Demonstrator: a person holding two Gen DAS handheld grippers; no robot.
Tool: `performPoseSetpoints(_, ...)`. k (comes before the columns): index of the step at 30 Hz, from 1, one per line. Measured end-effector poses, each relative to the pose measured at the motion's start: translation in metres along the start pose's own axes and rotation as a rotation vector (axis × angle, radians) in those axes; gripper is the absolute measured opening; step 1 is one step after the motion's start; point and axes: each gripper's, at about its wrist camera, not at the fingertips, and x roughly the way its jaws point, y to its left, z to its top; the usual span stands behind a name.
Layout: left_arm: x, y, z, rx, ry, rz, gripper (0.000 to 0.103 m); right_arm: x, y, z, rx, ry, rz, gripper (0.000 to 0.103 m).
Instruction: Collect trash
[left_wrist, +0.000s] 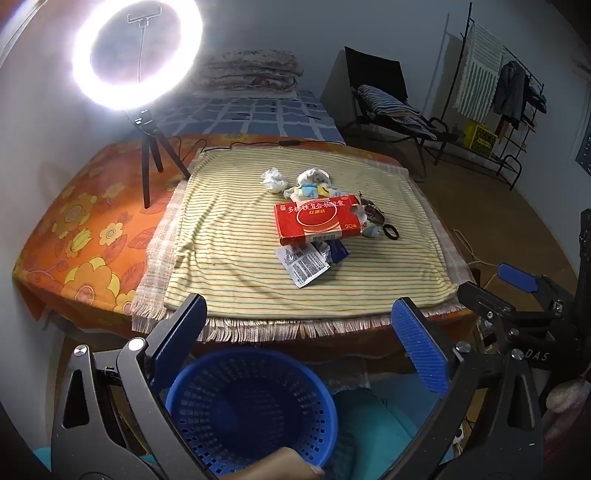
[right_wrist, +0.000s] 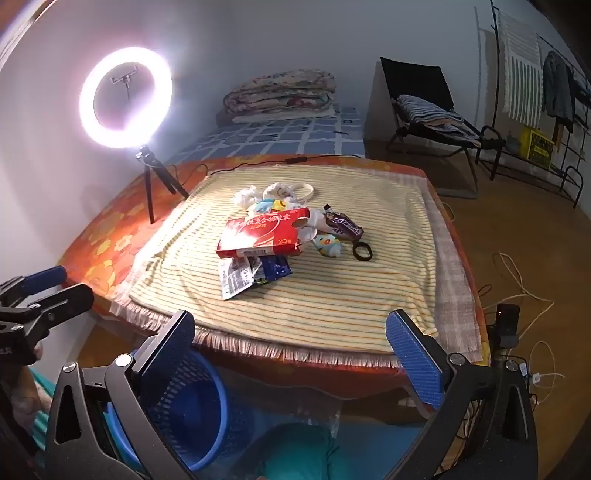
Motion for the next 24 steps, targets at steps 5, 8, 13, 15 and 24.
performPoseSetpoints(5, 0.0006, 0.0005, -0.0002, -0.004, -0.002, -0.005, 0.102, -0.0004, -0.0040, -0.0010, 0.021, 0.018, 0.030, 0.102)
performPoseSetpoints(8, -0.0002, 0.0006, -0.0001, -0.003, -0.005, -0.010, 0.102, 0.0009, -0.0015, -0.0016, 0.021, 0.010, 0.008, 0.102)
performPoseSetpoints(13, -0.0019, 0.0018, 0.0008, 0.002, -0.006, -0.013, 0.102, 0.0016, -0.0021, -0.0004, 0.026, 0.011, 0.008, 0.102)
performPoseSetpoints(15, -0.0031, 0.0030, 0.0019, 0.004, -0.007, -0.012, 0.102, 0.0031, -0.0039, 0.0008, 0.028, 0.011, 0.010, 0.102)
performPoseSetpoints(24, -0.0067, 0.0001, -0.0003, -0.001, -0.007, -0.009, 0.102, -0.0016, -0.0010, -0.0018, 0.013, 0.002, 0.005, 0.102)
